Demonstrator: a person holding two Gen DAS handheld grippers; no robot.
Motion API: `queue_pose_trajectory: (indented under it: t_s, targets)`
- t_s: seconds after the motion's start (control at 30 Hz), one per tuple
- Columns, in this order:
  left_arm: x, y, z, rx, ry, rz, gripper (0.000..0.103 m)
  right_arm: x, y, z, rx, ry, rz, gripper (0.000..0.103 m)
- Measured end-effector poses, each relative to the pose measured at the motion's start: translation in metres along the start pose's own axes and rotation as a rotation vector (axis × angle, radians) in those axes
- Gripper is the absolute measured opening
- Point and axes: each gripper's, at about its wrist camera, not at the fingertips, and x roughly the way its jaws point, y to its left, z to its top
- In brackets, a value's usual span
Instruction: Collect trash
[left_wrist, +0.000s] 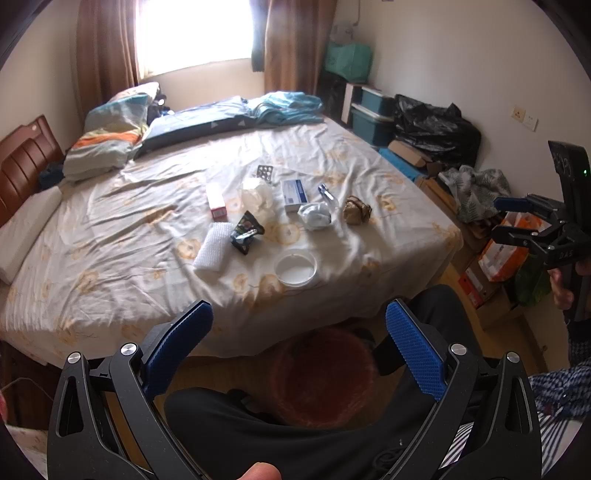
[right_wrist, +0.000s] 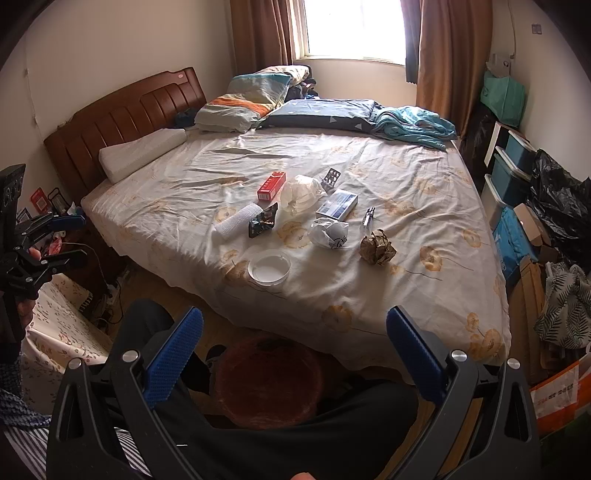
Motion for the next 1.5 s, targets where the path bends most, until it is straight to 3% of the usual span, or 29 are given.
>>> queue_pose_trajectory:
  t_s: [0.37, 0.6, 0.87, 1.2, 1.5]
  targets:
    - [0.005, 0.001, -0.005, -0.014, 0.007, 0.001, 0.097, 0.018, -0.014, 0.003, 0.027, 0.025, -0.012, 0.098]
    - [0.025, 0.014, -0.003, -0.075, 0.020, -0.001, 0.097, 0.034, -0.027, 0.008, 0.051, 0.033, -0.021, 0.098]
    - [0.067, 0.045, 0.029, -0.101, -0.006, 0.002, 0.097, 0.065, -0.051, 0.016, 0.086, 0.039, -0.033, 0.098]
    - [0.165, 0.087, 0.102, -0.091, 0.006, 0.025, 0.097, 0.116, -0.090, 0.026, 0.142, 0.041, -0.033, 0.098]
    - [0.292, 0.140, 0.151, -0.132, 0.090, 0.072, 0.097, 0.176, -0.124, 0.034, 0.186, 0.085, -0.054, 0.098]
